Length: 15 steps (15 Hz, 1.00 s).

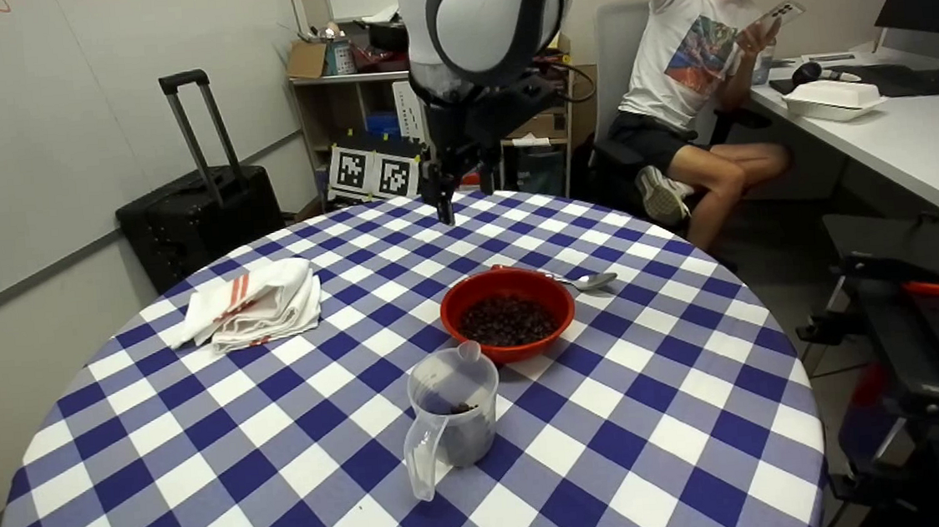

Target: Use the spoon to place coffee beans from the red bowl into the clear jug.

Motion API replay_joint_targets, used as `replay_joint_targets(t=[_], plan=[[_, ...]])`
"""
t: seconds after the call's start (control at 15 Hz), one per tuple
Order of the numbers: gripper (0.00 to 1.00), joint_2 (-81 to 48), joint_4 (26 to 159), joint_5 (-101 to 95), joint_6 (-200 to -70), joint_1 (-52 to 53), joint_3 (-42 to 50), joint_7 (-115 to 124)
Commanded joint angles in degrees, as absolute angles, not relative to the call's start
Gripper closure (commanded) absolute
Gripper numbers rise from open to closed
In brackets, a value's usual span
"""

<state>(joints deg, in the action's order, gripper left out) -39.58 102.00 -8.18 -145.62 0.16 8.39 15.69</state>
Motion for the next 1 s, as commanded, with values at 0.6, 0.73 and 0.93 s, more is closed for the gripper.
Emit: replay_joint_targets(t=[0.6, 0.73, 0.93], plan=[[0.0, -7.42, 130.36, -5.16, -141.01, 3.01, 1.33, 13.66], [0.0, -11.29, 126.9, -4.97, -141.63, 2.66, 1.15, 13.42], [0.0, -6.43, 130.77, -5.31, -140.51, 2.73, 0.82, 14.73]])
